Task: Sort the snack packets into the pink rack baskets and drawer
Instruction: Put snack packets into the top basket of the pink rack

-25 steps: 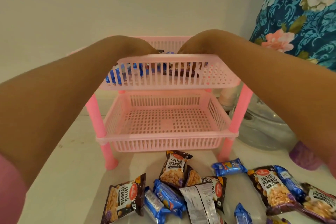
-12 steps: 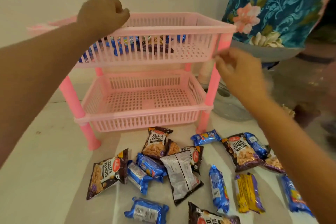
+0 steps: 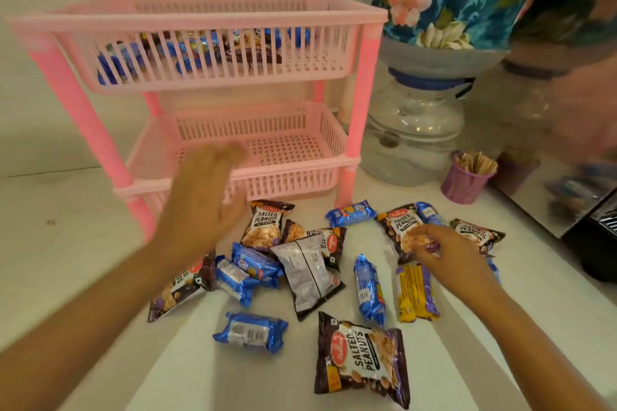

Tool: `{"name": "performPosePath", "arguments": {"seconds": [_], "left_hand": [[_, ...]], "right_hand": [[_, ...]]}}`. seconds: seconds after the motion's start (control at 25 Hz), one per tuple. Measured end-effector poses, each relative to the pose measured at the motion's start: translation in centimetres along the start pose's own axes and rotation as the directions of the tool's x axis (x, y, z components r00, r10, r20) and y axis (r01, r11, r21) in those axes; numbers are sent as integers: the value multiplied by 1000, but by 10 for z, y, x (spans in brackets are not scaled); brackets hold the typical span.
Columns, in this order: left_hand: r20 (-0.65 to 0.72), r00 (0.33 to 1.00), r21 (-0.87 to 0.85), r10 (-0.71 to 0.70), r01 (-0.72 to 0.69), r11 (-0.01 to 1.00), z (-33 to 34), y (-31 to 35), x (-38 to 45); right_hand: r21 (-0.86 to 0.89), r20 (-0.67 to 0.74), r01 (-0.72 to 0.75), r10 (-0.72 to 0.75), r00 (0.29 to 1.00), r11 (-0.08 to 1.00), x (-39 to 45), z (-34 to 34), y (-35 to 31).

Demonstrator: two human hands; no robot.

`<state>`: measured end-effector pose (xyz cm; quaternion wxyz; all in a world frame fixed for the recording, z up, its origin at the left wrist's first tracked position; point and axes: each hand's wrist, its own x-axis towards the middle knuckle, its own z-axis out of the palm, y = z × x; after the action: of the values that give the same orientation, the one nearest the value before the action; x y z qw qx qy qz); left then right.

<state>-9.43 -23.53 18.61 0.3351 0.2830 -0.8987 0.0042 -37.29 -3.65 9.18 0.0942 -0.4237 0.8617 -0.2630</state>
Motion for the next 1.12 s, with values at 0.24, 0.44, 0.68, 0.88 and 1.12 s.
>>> {"name": "performPosePath", "arguments": {"seconds": [0.24, 0.44, 0.68, 0.88, 1.12], "left_hand": [[639, 767, -99, -62, 162, 982, 58, 11, -155], [685, 716, 34, -136, 155, 987, 81, 12, -167], [613, 767, 29, -186, 214, 976, 102, -8, -184], [697, 675, -36, -243, 371, 928, 91, -17, -183], [251, 915, 56, -315, 311, 949, 19, 13, -100]], "right_hand": [[75, 101, -206, 198, 975, 976, -51, 50, 28], [86, 78, -247, 241, 967, 965, -54, 61, 26], [161, 145, -304, 282, 948, 939, -50, 59, 24], [276, 123, -342, 319, 940, 898, -48, 47, 23], [438, -97, -62, 116, 988, 897, -28, -4, -36]]}}
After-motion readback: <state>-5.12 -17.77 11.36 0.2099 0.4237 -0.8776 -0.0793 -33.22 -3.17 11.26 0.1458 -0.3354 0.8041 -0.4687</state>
